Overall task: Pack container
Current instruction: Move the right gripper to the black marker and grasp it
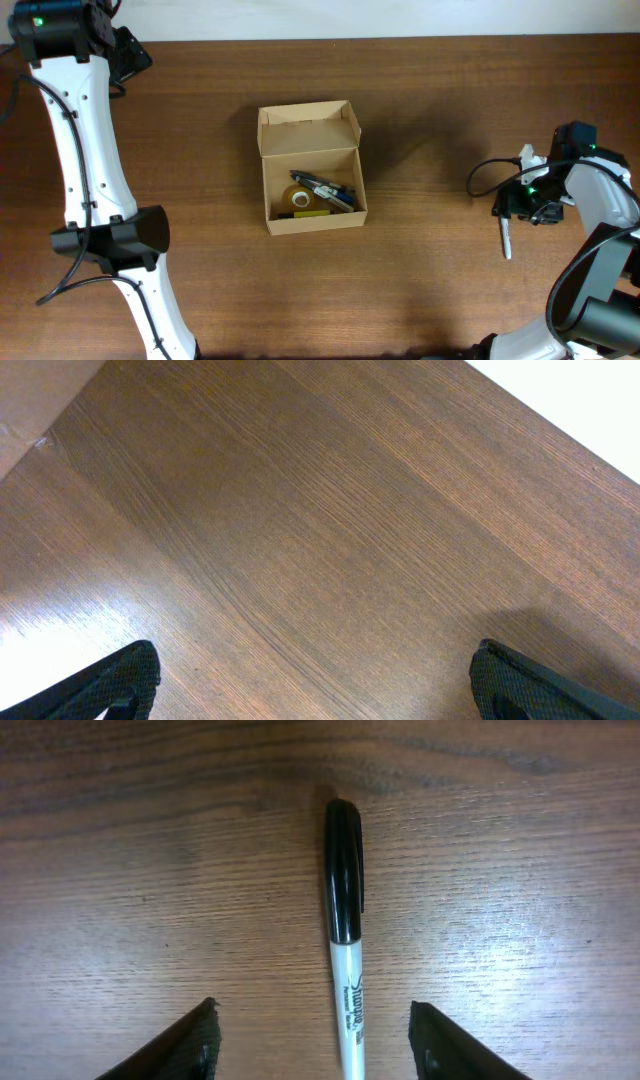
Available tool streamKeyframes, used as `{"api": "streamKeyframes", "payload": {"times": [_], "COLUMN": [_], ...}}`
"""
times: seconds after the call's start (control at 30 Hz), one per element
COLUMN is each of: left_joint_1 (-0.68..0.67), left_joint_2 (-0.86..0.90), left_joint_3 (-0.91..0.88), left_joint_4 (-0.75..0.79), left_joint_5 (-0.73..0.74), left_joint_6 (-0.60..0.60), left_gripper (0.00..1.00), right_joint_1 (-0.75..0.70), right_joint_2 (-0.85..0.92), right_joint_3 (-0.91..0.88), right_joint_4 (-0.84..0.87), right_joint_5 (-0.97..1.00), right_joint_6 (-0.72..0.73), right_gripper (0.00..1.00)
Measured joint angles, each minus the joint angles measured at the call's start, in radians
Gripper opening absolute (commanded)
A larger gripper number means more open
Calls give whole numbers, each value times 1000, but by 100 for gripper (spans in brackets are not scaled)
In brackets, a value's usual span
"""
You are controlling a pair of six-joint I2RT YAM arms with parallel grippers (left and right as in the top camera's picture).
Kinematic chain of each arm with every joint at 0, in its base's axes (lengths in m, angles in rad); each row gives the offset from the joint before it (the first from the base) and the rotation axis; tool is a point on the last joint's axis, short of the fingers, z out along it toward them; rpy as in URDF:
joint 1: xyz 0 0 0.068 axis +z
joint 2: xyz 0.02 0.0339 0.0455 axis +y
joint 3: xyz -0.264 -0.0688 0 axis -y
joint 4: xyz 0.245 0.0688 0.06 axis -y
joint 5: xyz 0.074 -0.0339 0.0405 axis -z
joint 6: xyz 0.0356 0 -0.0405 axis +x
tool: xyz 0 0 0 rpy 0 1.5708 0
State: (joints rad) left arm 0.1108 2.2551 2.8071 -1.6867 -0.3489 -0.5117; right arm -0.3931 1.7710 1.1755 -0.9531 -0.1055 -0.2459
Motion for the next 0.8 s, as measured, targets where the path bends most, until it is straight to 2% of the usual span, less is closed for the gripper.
{"api": "streamKeyframes", "payload": {"times": [0.3,0.37,0.47,0.5,0.67,0.7,0.73,0.8], "left_joint_1": [0,0,0,0,0,0,0,0], "left_joint_2": [0,0,0,0,0,0,0,0], "left_joint_3": [0,0,0,0,0,0,0,0], "left_joint_4": [0,0,0,0,0,0,0,0], "left_joint_5": [0,0,0,0,0,0,0,0], "left_joint_6": [0,0,0,0,0,0,0,0], "left_gripper": [100,100,100,100,100,100,100,100], "right_joint_1": [0,0,0,0,0,0,0,0], "right_joint_2": [0,0,0,0,0,0,0,0], "right_joint_3": [-140,-167,-175,-175,-175,-175,-175,-175], "right_joint_4": [100,117,127,129,135,135,135,133], "right_joint_5": [3,3,3,5,10,10,10,9], "right_joint_6": [-25,-27,-30,-30,-37,-37,-38,-38], "right_gripper": [55,47,25,21,15,12,5,4]}}
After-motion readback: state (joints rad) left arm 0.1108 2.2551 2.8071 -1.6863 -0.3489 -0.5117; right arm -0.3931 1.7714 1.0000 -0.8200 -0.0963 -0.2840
